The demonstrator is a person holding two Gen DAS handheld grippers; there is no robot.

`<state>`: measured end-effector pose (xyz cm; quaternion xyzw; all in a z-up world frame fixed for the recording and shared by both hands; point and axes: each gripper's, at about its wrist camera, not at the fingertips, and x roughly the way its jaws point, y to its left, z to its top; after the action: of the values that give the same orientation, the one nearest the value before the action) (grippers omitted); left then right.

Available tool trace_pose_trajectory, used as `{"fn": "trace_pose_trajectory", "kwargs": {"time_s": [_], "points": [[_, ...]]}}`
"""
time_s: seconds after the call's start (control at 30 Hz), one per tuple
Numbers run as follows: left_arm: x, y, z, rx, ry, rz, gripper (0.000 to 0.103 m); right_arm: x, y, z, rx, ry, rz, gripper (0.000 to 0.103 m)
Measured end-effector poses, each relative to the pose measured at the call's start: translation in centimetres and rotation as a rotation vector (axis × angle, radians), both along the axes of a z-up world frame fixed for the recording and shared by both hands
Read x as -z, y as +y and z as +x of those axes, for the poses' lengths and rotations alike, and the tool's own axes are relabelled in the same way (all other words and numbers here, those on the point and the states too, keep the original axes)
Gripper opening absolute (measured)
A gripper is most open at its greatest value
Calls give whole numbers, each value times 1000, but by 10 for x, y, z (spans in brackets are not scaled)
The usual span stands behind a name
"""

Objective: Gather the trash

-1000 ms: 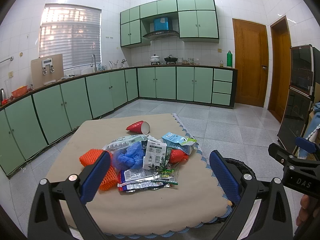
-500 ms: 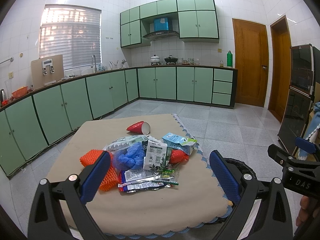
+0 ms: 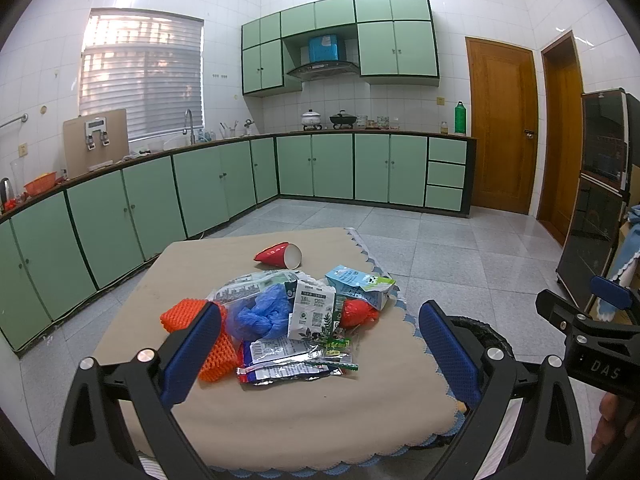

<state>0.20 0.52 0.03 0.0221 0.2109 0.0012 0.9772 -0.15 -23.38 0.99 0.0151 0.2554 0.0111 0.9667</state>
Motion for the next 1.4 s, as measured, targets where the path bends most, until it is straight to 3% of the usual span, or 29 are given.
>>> {"fn": "trace_pose_trajectory", "kwargs": {"time_s": [1.4], "points": [[4, 1, 1, -4, 6, -1, 97, 1, 2, 1, -2, 2, 0, 98]]}}
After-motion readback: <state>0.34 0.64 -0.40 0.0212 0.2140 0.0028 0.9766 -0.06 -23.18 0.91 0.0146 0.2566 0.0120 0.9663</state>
